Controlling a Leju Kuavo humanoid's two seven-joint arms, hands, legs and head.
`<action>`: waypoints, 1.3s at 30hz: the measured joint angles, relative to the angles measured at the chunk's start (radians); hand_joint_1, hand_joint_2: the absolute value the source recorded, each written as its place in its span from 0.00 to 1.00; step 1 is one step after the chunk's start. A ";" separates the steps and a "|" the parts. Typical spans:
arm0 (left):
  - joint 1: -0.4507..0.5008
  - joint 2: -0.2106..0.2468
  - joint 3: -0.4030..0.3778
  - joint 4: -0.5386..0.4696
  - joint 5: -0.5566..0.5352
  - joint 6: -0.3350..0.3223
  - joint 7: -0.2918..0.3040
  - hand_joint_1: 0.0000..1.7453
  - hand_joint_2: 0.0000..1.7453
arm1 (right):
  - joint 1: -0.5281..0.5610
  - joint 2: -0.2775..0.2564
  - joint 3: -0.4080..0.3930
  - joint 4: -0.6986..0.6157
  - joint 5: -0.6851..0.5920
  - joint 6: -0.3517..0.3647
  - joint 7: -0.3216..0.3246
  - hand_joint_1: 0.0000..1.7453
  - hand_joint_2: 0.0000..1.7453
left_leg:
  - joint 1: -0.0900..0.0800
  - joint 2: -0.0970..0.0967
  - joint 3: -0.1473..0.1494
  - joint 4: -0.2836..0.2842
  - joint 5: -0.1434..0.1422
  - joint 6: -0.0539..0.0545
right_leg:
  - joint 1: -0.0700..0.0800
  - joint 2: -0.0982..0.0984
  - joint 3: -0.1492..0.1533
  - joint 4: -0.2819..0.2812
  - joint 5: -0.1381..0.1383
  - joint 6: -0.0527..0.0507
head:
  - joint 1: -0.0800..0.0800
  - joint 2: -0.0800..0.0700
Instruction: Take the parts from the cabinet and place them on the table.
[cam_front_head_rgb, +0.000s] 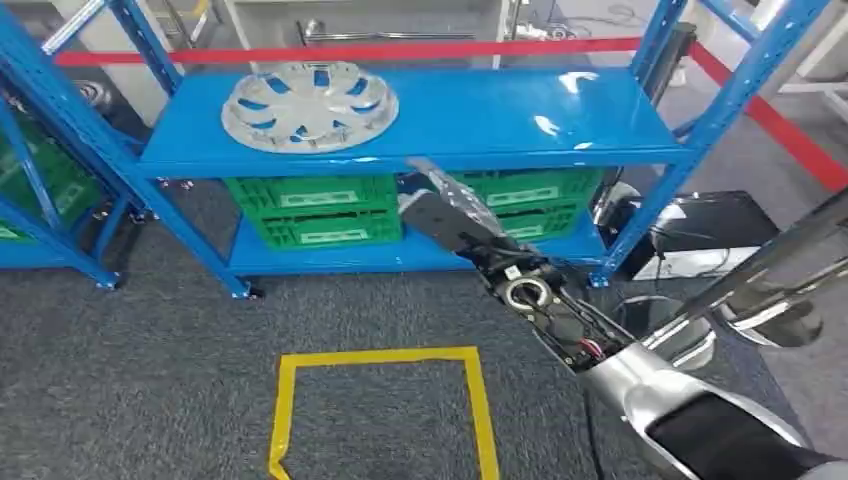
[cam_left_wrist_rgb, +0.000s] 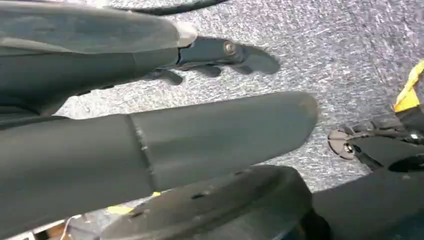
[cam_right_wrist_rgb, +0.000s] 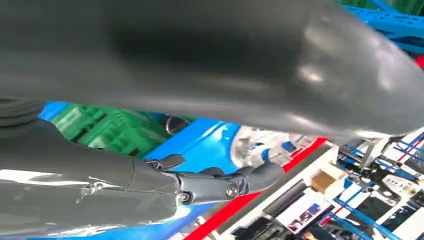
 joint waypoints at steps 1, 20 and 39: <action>0.001 0.000 0.000 0.000 0.000 0.000 0.000 0.00 0.00 | 0.001 0.000 0.000 0.000 0.000 0.000 0.000 0.00 0.00 | 0.002 0.000 0.011 -0.004 -0.002 0.008 | -0.002 -0.005 -0.014 0.026 -0.005 0.001 | 0.006 0.000; -0.010 -0.002 0.000 0.000 0.000 0.001 0.000 0.00 0.00 | 0.000 -0.002 0.000 0.000 0.003 0.007 0.000 0.00 0.00 | -0.011 -0.003 -0.057 0.300 -0.198 -0.033 | 0.012 -0.006 -0.105 0.016 0.069 -0.054 | 0.016 0.000; -0.002 0.003 0.000 0.001 -0.001 0.001 0.000 0.00 0.00 | 0.007 -0.002 -0.001 0.003 0.003 0.010 0.000 0.00 0.00 | -0.010 -0.007 0.102 -0.020 -0.062 0.019 | -0.002 -0.008 -0.208 0.214 -0.051 0.009 | 0.029 0.000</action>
